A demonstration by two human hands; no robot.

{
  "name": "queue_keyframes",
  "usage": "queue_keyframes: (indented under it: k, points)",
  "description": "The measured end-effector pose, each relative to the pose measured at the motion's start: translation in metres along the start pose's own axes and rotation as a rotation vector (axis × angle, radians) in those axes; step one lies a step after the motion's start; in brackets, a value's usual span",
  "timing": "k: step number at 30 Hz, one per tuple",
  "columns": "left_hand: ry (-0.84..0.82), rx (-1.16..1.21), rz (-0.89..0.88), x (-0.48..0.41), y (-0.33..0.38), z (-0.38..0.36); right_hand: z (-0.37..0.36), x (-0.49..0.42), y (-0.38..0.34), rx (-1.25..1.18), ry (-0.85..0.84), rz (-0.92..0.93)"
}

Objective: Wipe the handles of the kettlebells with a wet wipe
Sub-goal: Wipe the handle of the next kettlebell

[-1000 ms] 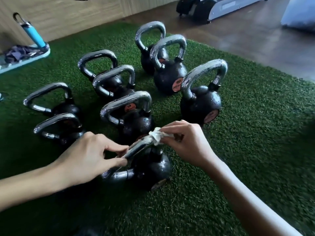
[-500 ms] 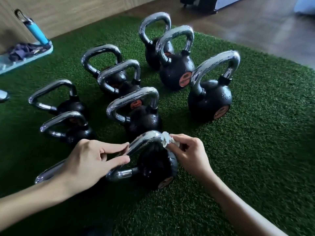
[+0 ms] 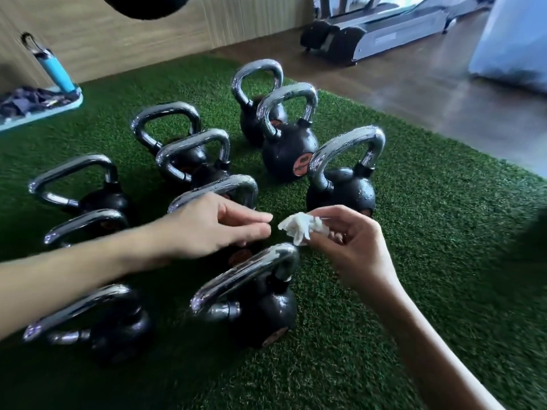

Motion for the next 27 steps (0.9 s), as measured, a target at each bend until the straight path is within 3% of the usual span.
queue_keyframes:
  k: [6,14,16,19,23,27]
  points:
    - [0.005,0.339,-0.013,-0.005,-0.001,-0.009,-0.008,-0.019,-0.017,0.051,-0.004,0.145]
    - [0.239,0.625,0.027,0.013,-0.020,-0.019,-0.033,-0.036,-0.043,0.166,-0.176,0.241]
    - [0.388,0.547,0.026,0.026,-0.031,-0.012,-0.035,-0.041,-0.041,0.326,-0.221,0.262]
    - [0.581,0.162,0.027,0.058,-0.042,-0.013,-0.029,-0.044,-0.032,0.621,-0.359,0.298]
    - [0.597,-0.097,0.007,0.077,-0.042,-0.045,-0.034,-0.040,-0.019,0.851,-0.608,0.295]
    - [0.569,-0.355,0.024,0.068,-0.034,-0.060,-0.034,-0.041,-0.018,0.853,-0.620,0.316]
Point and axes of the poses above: each hand's wrist, its own x-axis away from the middle knuckle, its own z-axis out of the back of the hand, y = z × x, the point moved 2 cm from there along -x, towards the middle knuckle, and after that the axes turned 4 degrees about x, right-handed, at the moved point
